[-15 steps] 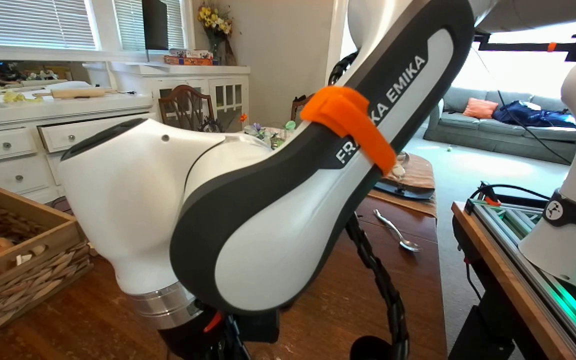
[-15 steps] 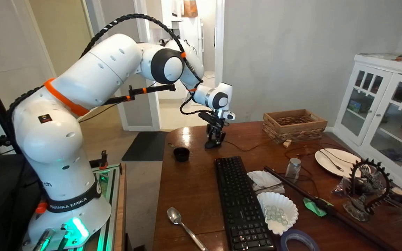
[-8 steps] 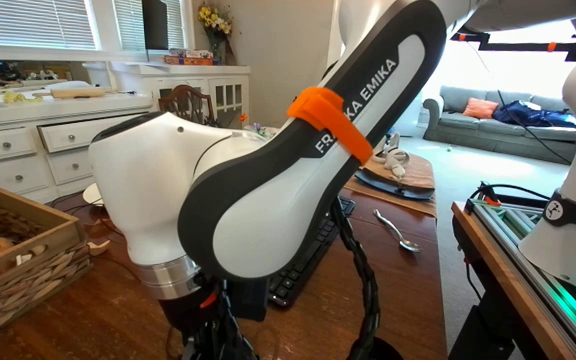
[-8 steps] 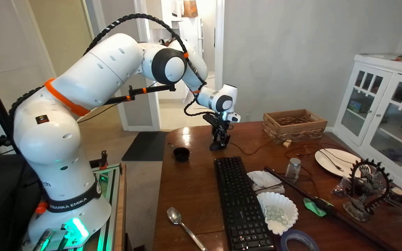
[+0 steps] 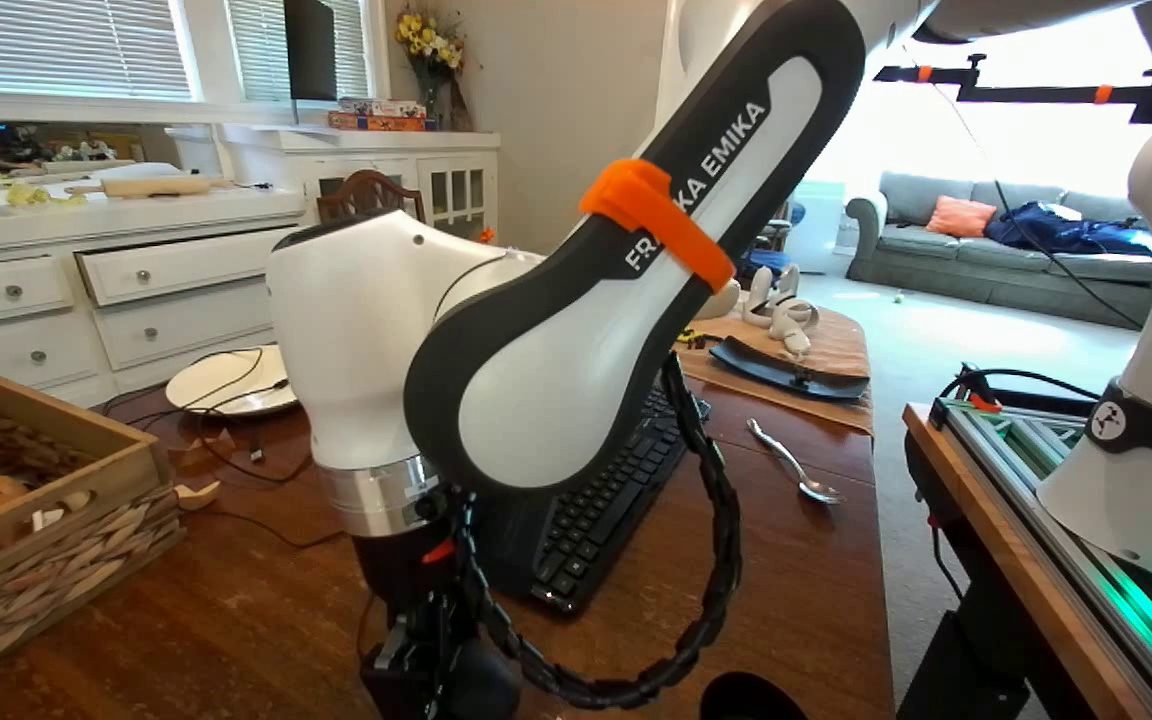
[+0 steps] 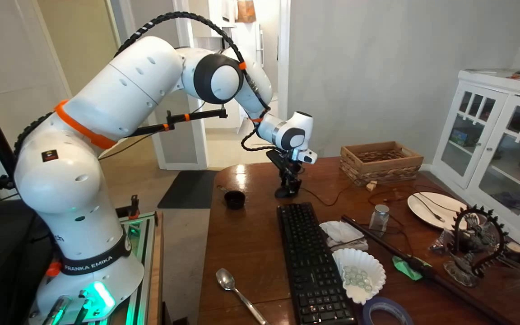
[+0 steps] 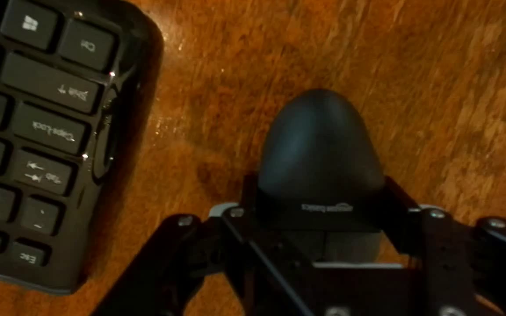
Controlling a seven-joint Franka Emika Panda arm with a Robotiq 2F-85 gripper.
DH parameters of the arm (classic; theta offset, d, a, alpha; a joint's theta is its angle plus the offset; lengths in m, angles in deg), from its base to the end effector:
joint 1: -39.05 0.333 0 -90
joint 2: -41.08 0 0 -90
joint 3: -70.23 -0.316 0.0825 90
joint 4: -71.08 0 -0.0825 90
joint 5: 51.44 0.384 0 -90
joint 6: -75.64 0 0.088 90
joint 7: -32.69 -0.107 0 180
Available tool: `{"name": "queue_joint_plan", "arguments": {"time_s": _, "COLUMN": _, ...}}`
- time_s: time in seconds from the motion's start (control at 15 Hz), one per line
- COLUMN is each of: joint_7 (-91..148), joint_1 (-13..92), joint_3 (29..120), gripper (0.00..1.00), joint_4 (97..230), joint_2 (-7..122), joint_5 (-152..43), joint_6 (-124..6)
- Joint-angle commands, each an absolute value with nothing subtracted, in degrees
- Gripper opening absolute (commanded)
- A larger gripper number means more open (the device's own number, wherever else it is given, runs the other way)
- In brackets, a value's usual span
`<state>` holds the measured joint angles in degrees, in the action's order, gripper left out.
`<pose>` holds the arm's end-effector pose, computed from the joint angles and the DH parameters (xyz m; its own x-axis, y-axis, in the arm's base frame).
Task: Move the mouse slightly to the left and back
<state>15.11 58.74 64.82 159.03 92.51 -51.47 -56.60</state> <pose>0.6244 0.2836 0.1127 0.9851 0.1019 -0.1382 0.0982 -0.9946 -0.0332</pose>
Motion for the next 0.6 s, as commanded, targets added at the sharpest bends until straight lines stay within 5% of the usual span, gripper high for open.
{"name": "queue_joint_plan", "arguments": {"time_s": 0.0, "joint_7": 13.8, "joint_1": 57.1, "joint_3": 65.1, "gripper": 0.42, "joint_4": 166.5, "joint_2": 89.5, "joint_5": -49.3, "joint_6": -61.6}}
{"name": "queue_joint_plan", "arguments": {"time_s": 0.53, "joint_7": 12.7, "joint_1": 55.6, "joint_3": 66.3, "gripper": 0.42, "joint_4": 174.1, "joint_2": 85.5, "joint_5": -47.7, "joint_6": -65.4}}
